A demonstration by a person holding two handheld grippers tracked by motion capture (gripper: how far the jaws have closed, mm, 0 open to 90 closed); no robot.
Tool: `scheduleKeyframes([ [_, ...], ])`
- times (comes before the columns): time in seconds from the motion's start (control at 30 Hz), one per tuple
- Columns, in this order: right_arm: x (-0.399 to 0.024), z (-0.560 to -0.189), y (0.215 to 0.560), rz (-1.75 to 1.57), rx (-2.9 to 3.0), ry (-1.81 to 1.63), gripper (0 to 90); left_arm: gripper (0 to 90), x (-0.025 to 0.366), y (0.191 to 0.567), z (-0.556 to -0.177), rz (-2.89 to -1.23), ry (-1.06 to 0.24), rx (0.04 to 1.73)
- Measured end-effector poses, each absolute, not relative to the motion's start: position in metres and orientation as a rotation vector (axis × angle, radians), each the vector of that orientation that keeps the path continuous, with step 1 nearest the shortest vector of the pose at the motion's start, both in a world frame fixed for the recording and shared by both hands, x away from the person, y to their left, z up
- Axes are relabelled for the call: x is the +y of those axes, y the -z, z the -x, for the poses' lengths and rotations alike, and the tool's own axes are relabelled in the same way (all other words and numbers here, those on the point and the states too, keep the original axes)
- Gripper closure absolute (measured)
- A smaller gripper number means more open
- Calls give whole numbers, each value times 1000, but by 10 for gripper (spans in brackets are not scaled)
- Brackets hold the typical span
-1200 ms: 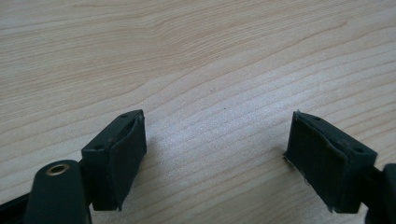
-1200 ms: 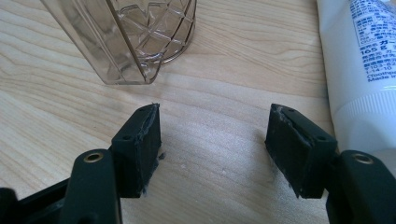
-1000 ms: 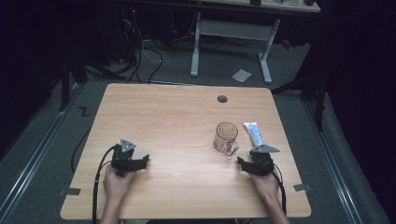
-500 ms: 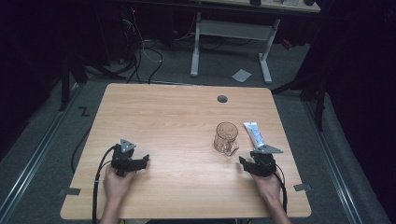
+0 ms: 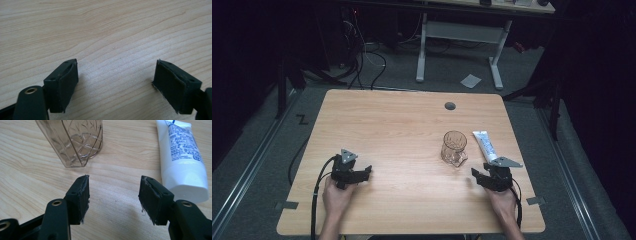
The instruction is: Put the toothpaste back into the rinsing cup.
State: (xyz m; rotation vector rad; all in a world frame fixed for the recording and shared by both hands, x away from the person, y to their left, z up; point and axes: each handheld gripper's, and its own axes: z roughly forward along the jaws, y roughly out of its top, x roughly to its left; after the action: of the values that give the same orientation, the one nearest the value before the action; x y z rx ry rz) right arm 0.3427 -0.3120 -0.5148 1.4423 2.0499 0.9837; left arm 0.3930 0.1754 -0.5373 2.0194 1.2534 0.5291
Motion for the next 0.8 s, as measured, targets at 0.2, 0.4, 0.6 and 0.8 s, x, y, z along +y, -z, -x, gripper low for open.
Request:
scheduleKeyframes([
  [0.2,-317,-338,513,-1454,2039,-1009,407,202,175,537,-393,-2020,-529,1254],
  [0.4,-324,-333,509,-1464,2016,-1052,390,202,175,537,-393,-2019,-529,1254],
  [0.6,-329,-330,507,-1466,2002,-1054,385,202,175,537,-393,-2020,-529,1254],
  [0.8,-335,-328,504,-1477,1982,-1095,383,202,176,537,-393,-2019,-529,1255],
])
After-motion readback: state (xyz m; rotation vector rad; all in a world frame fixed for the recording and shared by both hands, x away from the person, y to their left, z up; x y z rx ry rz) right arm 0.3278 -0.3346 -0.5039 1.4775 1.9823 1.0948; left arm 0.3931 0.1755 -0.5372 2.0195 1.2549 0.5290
